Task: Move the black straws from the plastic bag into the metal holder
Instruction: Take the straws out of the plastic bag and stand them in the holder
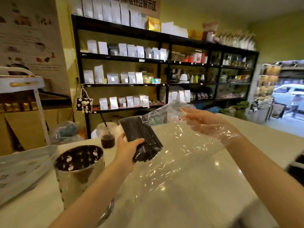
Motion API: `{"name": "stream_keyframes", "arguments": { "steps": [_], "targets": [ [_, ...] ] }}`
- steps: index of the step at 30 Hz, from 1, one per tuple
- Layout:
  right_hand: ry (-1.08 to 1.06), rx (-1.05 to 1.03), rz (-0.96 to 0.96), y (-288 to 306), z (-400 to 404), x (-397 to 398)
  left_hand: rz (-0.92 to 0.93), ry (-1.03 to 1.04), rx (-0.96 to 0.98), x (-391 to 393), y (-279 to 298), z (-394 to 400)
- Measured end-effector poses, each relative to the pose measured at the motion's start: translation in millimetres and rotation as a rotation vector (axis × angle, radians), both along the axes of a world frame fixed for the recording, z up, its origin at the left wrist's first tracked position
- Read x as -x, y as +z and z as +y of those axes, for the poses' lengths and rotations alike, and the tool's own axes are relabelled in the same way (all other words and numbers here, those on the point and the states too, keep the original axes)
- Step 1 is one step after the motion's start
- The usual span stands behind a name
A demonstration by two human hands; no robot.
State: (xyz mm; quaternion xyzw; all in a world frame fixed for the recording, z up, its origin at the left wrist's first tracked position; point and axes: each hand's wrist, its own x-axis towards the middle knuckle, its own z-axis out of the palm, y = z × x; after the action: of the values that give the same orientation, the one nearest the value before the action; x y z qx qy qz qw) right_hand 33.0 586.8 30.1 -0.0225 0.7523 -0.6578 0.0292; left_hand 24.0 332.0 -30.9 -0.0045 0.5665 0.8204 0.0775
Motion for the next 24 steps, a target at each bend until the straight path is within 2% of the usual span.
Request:
{"name": "stream_keyframes", "arguments": {
  "steps": [4,8,19,21,24],
  "targets": [
    [0.032,-0.028,-0.139,-29.3,11.2,-13.7,0.002,0.021,0.152,-8.4,-31.6,-0.8],
    [0.022,-0.227,-0.243,-61.0,12.4,-6.4,-0.027,0.027,0.277,-7.9,-60.2,-5.3],
    [-0.344,-0.419,-0.185,-133.0,-20.1,25.7,0.059,0.119,0.534,-0.2,-105.0,-5.5],
    [-0.414,-0.56,-0.131,-139.3,-27.4,26.5,0.107,0.117,0.649,-1.5,-108.1,-7.9],
    [-0.39,-1.017,0.089,-143.2,-42.0,11.1,0.234,0.103,0.905,-9.9,-111.7,-14.9]
  ]
}}
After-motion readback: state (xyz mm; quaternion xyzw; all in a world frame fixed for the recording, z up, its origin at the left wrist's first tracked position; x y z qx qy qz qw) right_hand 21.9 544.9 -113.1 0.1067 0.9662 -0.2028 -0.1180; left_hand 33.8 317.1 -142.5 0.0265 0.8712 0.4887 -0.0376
